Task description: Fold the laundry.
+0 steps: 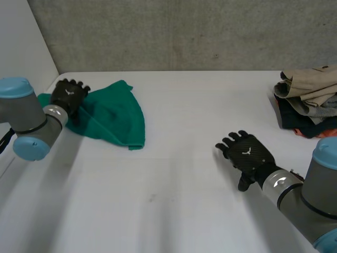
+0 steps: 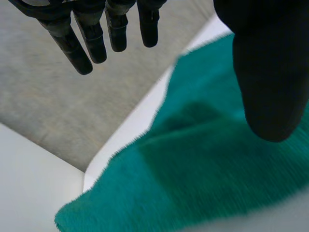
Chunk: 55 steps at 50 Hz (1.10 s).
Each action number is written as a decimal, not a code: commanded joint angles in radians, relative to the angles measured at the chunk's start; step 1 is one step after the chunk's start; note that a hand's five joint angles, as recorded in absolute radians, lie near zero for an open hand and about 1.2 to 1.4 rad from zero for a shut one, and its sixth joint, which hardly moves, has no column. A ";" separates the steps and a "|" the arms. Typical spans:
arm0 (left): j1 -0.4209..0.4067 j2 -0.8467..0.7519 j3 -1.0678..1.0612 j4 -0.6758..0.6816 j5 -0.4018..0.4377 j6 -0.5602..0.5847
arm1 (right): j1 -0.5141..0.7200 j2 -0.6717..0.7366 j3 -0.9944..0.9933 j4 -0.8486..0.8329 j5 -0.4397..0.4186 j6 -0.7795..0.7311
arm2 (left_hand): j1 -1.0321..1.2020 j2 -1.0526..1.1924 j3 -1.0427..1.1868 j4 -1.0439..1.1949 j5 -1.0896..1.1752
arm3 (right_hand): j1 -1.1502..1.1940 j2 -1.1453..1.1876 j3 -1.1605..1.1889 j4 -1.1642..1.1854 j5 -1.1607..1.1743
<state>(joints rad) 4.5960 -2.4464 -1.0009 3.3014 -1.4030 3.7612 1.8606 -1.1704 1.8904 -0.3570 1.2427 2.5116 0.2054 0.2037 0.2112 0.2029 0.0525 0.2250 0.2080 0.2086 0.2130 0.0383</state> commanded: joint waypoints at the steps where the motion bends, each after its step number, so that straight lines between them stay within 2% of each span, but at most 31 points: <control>1: 0.004 0.040 -0.087 -0.104 0.114 0.172 | 0.003 0.009 -0.002 0.003 -0.009 0.033 | -0.031 -0.029 -0.037 -0.028 -0.052 | -0.050 -0.033 -0.034 -0.038 -0.038; 6: 0.010 0.040 -0.087 -0.177 0.176 0.148 | 0.000 0.008 -0.004 0.003 -0.011 0.043 | -0.031 -0.029 -0.037 -0.028 -0.052 | -0.050 -0.033 -0.034 -0.038 -0.038; 13: 0.009 0.003 -0.042 -0.192 0.182 0.080 | 0.005 0.006 -0.001 0.003 -0.011 0.038 | 0.093 0.095 0.087 0.096 0.071 | -0.050 -0.033 -0.034 -0.038 -0.038; 18: 0.003 -0.023 -0.012 -0.198 0.196 0.037 | 0.003 0.008 -0.001 0.001 -0.011 0.038 | 0.228 0.230 0.222 0.231 0.207 | -0.050 -0.033 -0.034 -0.038 -0.038; 26: 0.000 -0.028 0.011 -0.192 0.234 -0.040 | 0.003 0.006 0.001 0.003 -0.008 0.036 | 0.677 0.678 0.671 0.679 0.655 | -0.050 -0.033 -0.034 -0.038 -0.038; 32: -0.011 -0.033 0.024 -0.190 0.263 -0.058 | 0.003 0.006 0.001 0.003 -0.005 0.032 | 0.774 0.776 0.768 0.777 0.752 | -0.050 -0.033 -0.034 -0.038 -0.038; 35: -0.017 -0.043 0.036 -0.194 0.263 -0.052 | 0.000 -0.003 0.001 0.004 -0.005 0.032 | 0.722 0.724 0.716 0.724 0.700 | -0.050 -0.033 -0.034 -0.038 -0.038; 39: -0.017 -0.054 0.048 -0.207 0.259 -0.038 | -0.006 -0.017 0.006 0.009 -0.006 0.035 | 0.417 0.419 0.411 0.419 0.395 | -0.050 -0.033 -0.034 -0.038 -0.038; 48: -0.017 -0.069 0.054 -0.235 0.249 0.028 | -0.014 -0.040 0.012 0.012 -0.009 0.036 | 0.422 0.424 0.416 0.424 0.400 | -0.050 -0.033 -0.034 -0.038 -0.038; 52: -0.022 -0.075 0.053 -0.235 0.245 0.049 | -0.014 -0.040 0.012 0.012 -0.008 0.036 | 0.586 0.588 0.580 0.588 0.564 | -0.050 -0.033 -0.034 -0.038 -0.038; 55: -0.029 -0.077 0.053 -0.230 0.242 0.055 | -0.012 -0.040 0.012 0.012 -0.005 0.032 | 0.973 0.975 0.967 0.975 0.951 | -0.050 -0.033 -0.034 -0.038 -0.038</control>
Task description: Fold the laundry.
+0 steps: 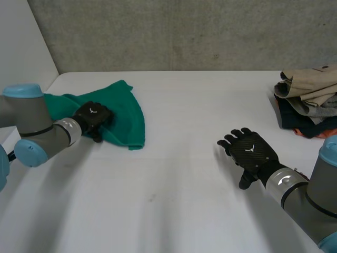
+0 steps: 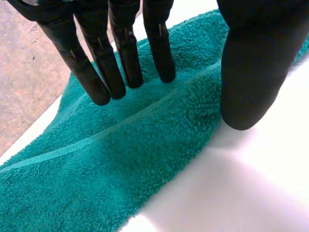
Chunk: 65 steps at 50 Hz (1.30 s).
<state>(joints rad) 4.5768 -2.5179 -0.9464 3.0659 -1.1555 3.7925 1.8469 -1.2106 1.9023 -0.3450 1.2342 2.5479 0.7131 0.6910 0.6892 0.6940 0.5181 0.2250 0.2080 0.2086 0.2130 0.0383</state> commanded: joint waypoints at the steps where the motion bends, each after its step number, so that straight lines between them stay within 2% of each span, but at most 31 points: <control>1: -0.018 -0.004 -0.002 0.005 -0.010 0.027 | 0.002 0.000 0.001 0.000 0.004 -0.005 | 0.681 0.703 0.705 0.700 0.701 | -0.050 -0.033 -0.034 -0.038 -0.038; 8: -0.064 0.083 -0.026 -0.004 -0.088 -0.016 | -0.011 -0.014 0.001 0.000 0.007 -0.005 | 0.683 0.705 0.707 0.702 0.704 | -0.050 -0.033 -0.034 -0.038 -0.038; 12: -0.142 0.224 -0.089 -0.001 -0.098 -0.175 | -0.026 -0.029 -0.003 -0.002 0.014 -0.003 | 0.683 0.705 0.707 0.702 0.704 | -0.050 -0.033 -0.034 -0.038 -0.038; 13: -0.189 0.301 -0.118 0.000 -0.101 -0.257 | -0.034 -0.033 -0.006 -0.002 0.019 0.000 | 0.683 0.705 0.707 0.702 0.704 | -0.050 -0.033 -0.034 -0.038 -0.038; 16: -0.261 0.402 -0.166 0.011 -0.104 -0.384 | -0.049 -0.044 -0.012 -0.002 0.036 0.003 | 0.683 0.705 0.707 0.702 0.704 | -0.050 -0.033 -0.034 -0.038 -0.038; 17: -0.318 0.457 -0.189 0.036 -0.110 -0.461 | -0.060 -0.050 -0.020 -0.002 0.053 0.012 | 0.683 0.705 0.707 0.702 0.704 | -0.050 -0.033 -0.034 -0.038 -0.038; 19: -0.378 0.491 -0.202 0.074 -0.121 -0.529 | -0.071 -0.055 -0.029 0.000 0.071 0.023 | 0.683 0.705 0.707 0.702 0.704 | -0.050 -0.033 -0.034 -0.038 -0.038; 20: -0.444 0.513 -0.207 0.117 -0.144 -0.604 | -0.075 -0.056 -0.032 0.000 0.082 0.032 | 0.683 0.705 0.707 0.702 0.704 | -0.050 -0.033 -0.034 -0.038 -0.038; 23: -0.531 0.516 -0.203 0.158 -0.187 -0.681 | -0.094 -0.067 -0.048 0.006 0.129 0.067 | 0.683 0.705 0.707 0.702 0.704 | -0.050 -0.033 -0.034 -0.038 -0.038; 24: -0.592 0.501 -0.193 0.168 -0.223 -0.721 | -0.104 -0.073 -0.055 0.012 0.155 0.087 | 0.683 0.705 0.707 0.702 0.704 | -0.050 -0.033 -0.034 -0.038 -0.038; 27: -0.674 0.426 -0.161 0.169 -0.269 -0.729 | -0.121 -0.084 -0.068 0.023 0.192 0.120 | 0.683 0.705 0.707 0.702 0.704 | -0.050 -0.033 -0.034 -0.038 -0.038; 33: -0.756 0.251 -0.094 0.111 -0.328 -0.705 | -0.141 -0.089 -0.081 0.055 0.217 0.167 | 0.683 0.705 0.707 0.702 0.704 | -0.050 -0.033 -0.034 -0.038 -0.038; 34: -0.765 0.222 -0.086 0.078 -0.332 -0.695 | -0.141 -0.089 -0.084 0.064 0.217 0.176 | 0.503 0.525 0.527 0.522 0.524 | -0.050 -0.033 -0.034 -0.038 -0.038; 38: -0.751 0.232 -0.080 -0.002 -0.331 -0.674 | -0.140 -0.089 -0.092 0.096 0.214 0.198 | -0.330 -0.308 -0.306 -0.311 -0.310 | -0.050 -0.033 -0.034 -0.038 -0.038; 39: -0.742 0.244 -0.081 -0.016 -0.332 -0.668 | -0.140 -0.089 -0.094 0.103 0.212 0.202 | -0.379 -0.357 -0.355 -0.360 -0.358 | -0.050 -0.033 -0.034 -0.038 -0.038; 46: -0.615 0.445 -0.164 -0.020 -0.329 -0.614 | -0.121 -0.090 -0.123 0.231 0.191 0.245 | -0.473 -0.451 -0.449 -0.454 -0.453 | -0.050 -0.033 -0.034 -0.038 -0.038; 48: -0.567 0.488 -0.187 -0.001 -0.308 -0.579 | -0.097 -0.095 -0.143 0.347 0.189 0.255 | -0.453 -0.431 -0.429 -0.434 -0.432 | -0.050 -0.033 -0.034 -0.038 -0.038; 51: -0.498 0.487 -0.192 0.010 -0.253 -0.519 | -0.051 -0.113 -0.166 0.525 0.183 0.271 | -0.403 -0.381 -0.379 -0.384 -0.382 | -0.050 -0.033 -0.034 -0.038 -0.038; 55: -0.429 0.418 -0.161 -0.028 -0.193 -0.414 | 0.009 -0.127 -0.164 0.664 0.186 0.319 | -0.397 -0.375 -0.373 -0.378 -0.376 | -0.050 -0.033 -0.034 -0.038 -0.038; 60: -0.377 0.323 -0.114 -0.122 -0.181 -0.329 | 0.067 -0.147 -0.129 0.640 0.203 0.382 | -0.415 -0.392 -0.391 -0.395 -0.394 | -0.050 -0.033 -0.034 -0.038 -0.038; 65: -0.351 0.317 -0.129 -0.142 -0.185 -0.373 | 0.120 -0.123 -0.085 0.516 0.249 0.403 | -0.409 -0.387 -0.385 -0.390 -0.388 | 0.119 0.136 0.136 0.131 0.131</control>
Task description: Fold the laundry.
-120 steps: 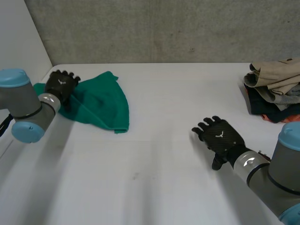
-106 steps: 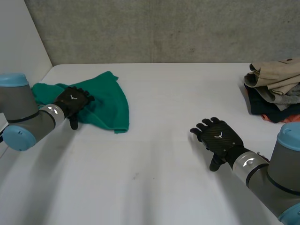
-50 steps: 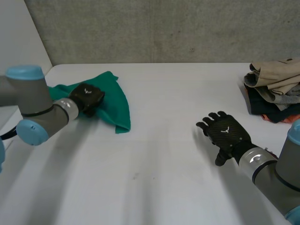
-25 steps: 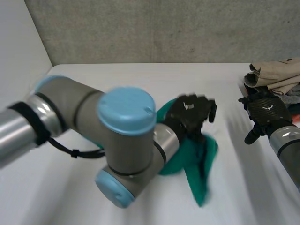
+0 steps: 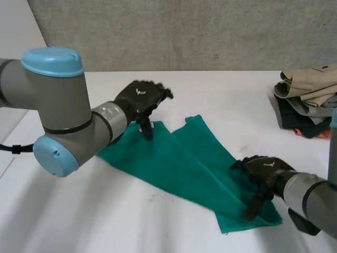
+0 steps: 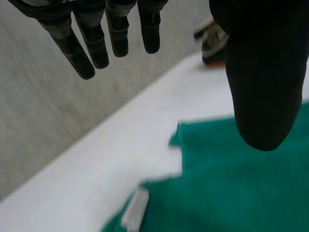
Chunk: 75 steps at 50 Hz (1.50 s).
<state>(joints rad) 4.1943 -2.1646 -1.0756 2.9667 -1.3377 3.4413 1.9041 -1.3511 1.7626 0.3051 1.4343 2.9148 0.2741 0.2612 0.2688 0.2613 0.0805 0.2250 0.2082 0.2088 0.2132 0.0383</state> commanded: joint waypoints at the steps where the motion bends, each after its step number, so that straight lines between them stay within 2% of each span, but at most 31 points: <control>1: 0.033 -0.031 -0.006 -0.037 -0.003 -0.031 | 0.072 0.023 0.063 -0.153 0.057 0.037 | 0.030 0.043 0.036 0.043 0.049 | 0.149 0.166 0.165 0.161 0.161; 8: 0.030 0.021 -0.078 0.047 -0.003 -0.091 | 0.153 0.093 0.095 -0.323 0.167 0.005 | 0.030 0.043 0.036 0.043 0.049 | 0.214 0.230 0.230 0.225 0.226; 14: 0.032 0.060 -0.122 0.084 -0.003 -0.093 | 0.159 0.141 0.086 -0.389 0.222 -0.063 | 0.027 0.040 0.033 0.040 0.047 | 0.310 0.327 0.326 0.322 0.322; 17: 0.032 0.065 -0.129 0.086 -0.003 -0.093 | 0.151 0.151 0.077 -0.397 0.215 -0.069 | 0.022 0.034 0.027 0.034 0.041 | 0.890 0.907 0.906 0.902 0.902; 18: 0.032 0.065 -0.130 0.087 -0.002 -0.094 | 0.150 0.152 0.071 -0.397 0.206 -0.066 | 0.019 0.032 0.024 0.031 0.038 | 1.168 1.185 1.185 1.180 1.181; 24: 0.032 0.042 -0.121 0.092 0.000 -0.090 | 0.158 0.103 0.058 -0.393 0.153 -0.034 | -0.022 -0.009 -0.017 -0.010 -0.003 | 1.171 1.188 1.187 1.183 1.183; 28: 0.030 -0.010 -0.087 0.098 0.017 -0.076 | 0.177 -0.012 0.015 -0.374 0.094 -0.032 | -0.096 -0.083 -0.090 -0.083 -0.077 | 1.171 1.188 1.187 1.183 1.183; 33: 0.013 -0.121 0.003 0.074 0.040 -0.009 | 0.222 -0.163 -0.078 -0.233 0.003 -0.028 | -0.100 -0.087 -0.094 -0.087 -0.080 | 1.171 1.188 1.187 1.183 1.183; 41: -0.029 -0.251 0.109 -0.011 0.032 0.085 | 0.230 -0.275 -0.187 -0.081 -0.092 0.023 | -0.100 -0.087 -0.094 -0.087 -0.080 | 1.171 1.188 1.187 1.183 1.183; 43: -0.039 -0.264 0.120 -0.020 0.031 0.094 | 0.230 -0.286 -0.204 -0.081 -0.097 0.032 | 0.094 0.107 0.099 0.106 0.113 | 1.171 1.188 1.187 1.183 1.183; 44: -0.043 -0.271 0.131 -0.031 0.025 0.099 | 0.224 -0.289 -0.222 -0.084 -0.098 0.032 | 0.490 0.503 0.496 0.503 0.509 | 1.171 1.188 1.187 1.183 1.183; 46: -0.042 -0.261 0.140 -0.028 -0.004 0.096 | 0.213 -0.284 -0.239 -0.086 -0.098 0.032 | 1.119 1.131 1.124 1.131 1.138 | 1.171 1.188 1.187 1.183 1.183; 48: -0.034 -0.242 0.151 -0.015 -0.047 0.088 | 0.167 -0.244 -0.271 -0.086 -0.091 0.020 | 1.122 1.135 1.127 1.135 1.141 | 1.171 1.188 1.187 1.183 1.183; 49: -0.028 -0.218 0.160 0.014 -0.105 0.079 | 0.147 -0.218 -0.287 -0.087 -0.088 0.012 | 1.122 1.135 1.127 1.135 1.141 | 1.171 1.188 1.187 1.183 1.183; 51: -0.023 -0.187 0.164 0.055 -0.158 0.072 | 0.122 -0.179 -0.314 -0.087 -0.083 -0.002 | 1.122 1.135 1.127 1.135 1.141 | 1.171 1.188 1.187 1.183 1.183; 52: -0.017 -0.146 0.163 0.110 -0.205 0.062 | 0.104 -0.134 -0.348 -0.089 -0.075 -0.017 | 1.122 1.135 1.127 1.135 1.141 | 1.171 1.188 1.187 1.183 1.183; 54: -0.007 -0.074 0.155 0.196 -0.242 0.050 | 0.092 -0.091 -0.389 -0.095 -0.061 -0.032 | 1.122 1.135 1.127 1.135 1.141 | 1.171 1.188 1.187 1.183 1.183; 60: 0.009 0.138 0.042 0.412 -0.224 -0.030 | 0.084 0.041 -0.593 -0.200 0.050 -0.075 | 1.122 1.135 1.127 1.135 1.141 | 1.171 1.188 1.187 1.183 1.183; 63: 0.013 0.210 -0.041 0.469 -0.224 -0.060 | 0.081 0.055 -0.604 -0.259 0.078 -0.075 | 1.122 1.135 1.127 1.135 1.141 | 1.171 1.188 1.187 1.183 1.183; 69: 0.010 0.315 -0.351 0.555 -0.261 -0.111 | 0.098 0.096 -0.511 -0.342 0.057 -0.065 | 1.122 1.135 1.127 1.135 1.141 | 1.171 1.188 1.187 1.183 1.183; 73: -0.008 0.296 -0.518 0.583 -0.264 -0.114 | 0.107 0.153 -0.396 -0.350 0.014 -0.077 | 1.122 1.135 1.127 1.135 1.141 | 1.171 1.188 1.187 1.183 1.183; 75: -0.022 0.238 -0.579 0.603 -0.270 -0.113 | 0.107 0.205 -0.338 -0.357 -0.001 -0.097 | 1.122 1.135 1.127 1.135 1.141 | 1.171 1.188 1.187 1.183 1.183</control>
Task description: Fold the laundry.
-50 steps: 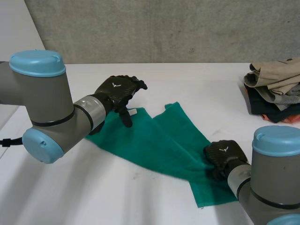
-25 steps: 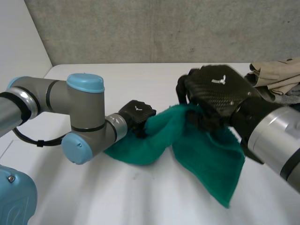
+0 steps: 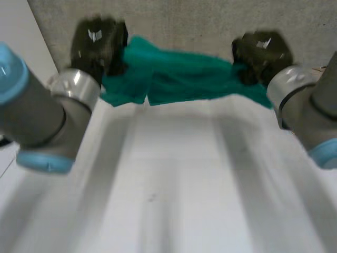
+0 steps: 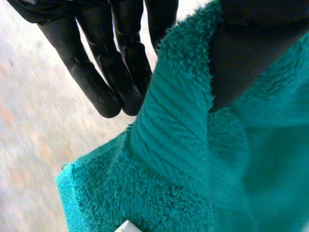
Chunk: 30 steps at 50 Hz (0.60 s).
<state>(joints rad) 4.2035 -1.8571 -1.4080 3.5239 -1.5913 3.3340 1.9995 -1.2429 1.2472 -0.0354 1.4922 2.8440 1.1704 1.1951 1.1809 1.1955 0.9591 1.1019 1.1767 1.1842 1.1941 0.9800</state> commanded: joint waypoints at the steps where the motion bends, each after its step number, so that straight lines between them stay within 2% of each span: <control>1: -0.034 -0.092 -0.258 0.049 -0.016 -0.005 | 0.013 0.120 0.193 -0.021 -0.064 -0.035 | 0.226 0.201 0.215 0.201 0.263 | 0.294 0.220 0.212 0.202 0.242; 2: -0.036 -0.117 -0.264 0.053 -0.019 -0.005 | 0.013 0.137 0.207 -0.023 -0.064 -0.043 | 0.206 0.181 0.195 0.181 0.243 | 0.294 0.220 0.212 0.202 0.242; 7: -0.019 -0.241 -0.240 -0.006 -0.041 -0.005 | 0.012 0.252 0.232 -0.021 -0.035 -0.116 | -0.234 -0.258 -0.244 -0.259 -0.197 | 0.294 0.220 0.212 0.202 0.242; 13: 0.000 -0.183 -0.174 -0.203 -0.035 -0.014 | 0.010 0.261 0.215 0.000 0.020 -0.166 | -0.598 -0.623 -0.609 -0.624 -0.562 | 0.294 0.220 0.212 0.202 0.242; 14: 0.009 -0.147 -0.155 -0.258 -0.027 -0.021 | 0.011 0.252 0.218 0.008 0.026 -0.166 | -0.625 -0.650 -0.635 -0.650 -0.588 | 0.294 0.220 0.212 0.202 0.242; 21: 0.065 -0.073 -0.094 -0.420 0.046 -0.056 | 0.024 0.212 0.244 0.017 0.025 -0.146 | -0.684 -0.709 -0.694 -0.709 -0.647 | 0.294 0.220 0.212 0.202 0.242; 30: 0.139 -0.089 -0.085 -0.577 0.077 -0.054 | 0.018 0.191 0.253 0.015 0.023 -0.143 | -0.584 -0.609 -0.595 -0.609 -0.547 | 0.294 0.220 0.212 0.202 0.242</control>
<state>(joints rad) 4.3034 -1.9273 -1.4863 3.0255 -1.5254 3.2787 2.0228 -1.0447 1.4980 -0.0183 1.5180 2.6997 0.4805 0.4727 0.4740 0.4650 0.2888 1.1019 1.1767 1.1843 1.1944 0.9937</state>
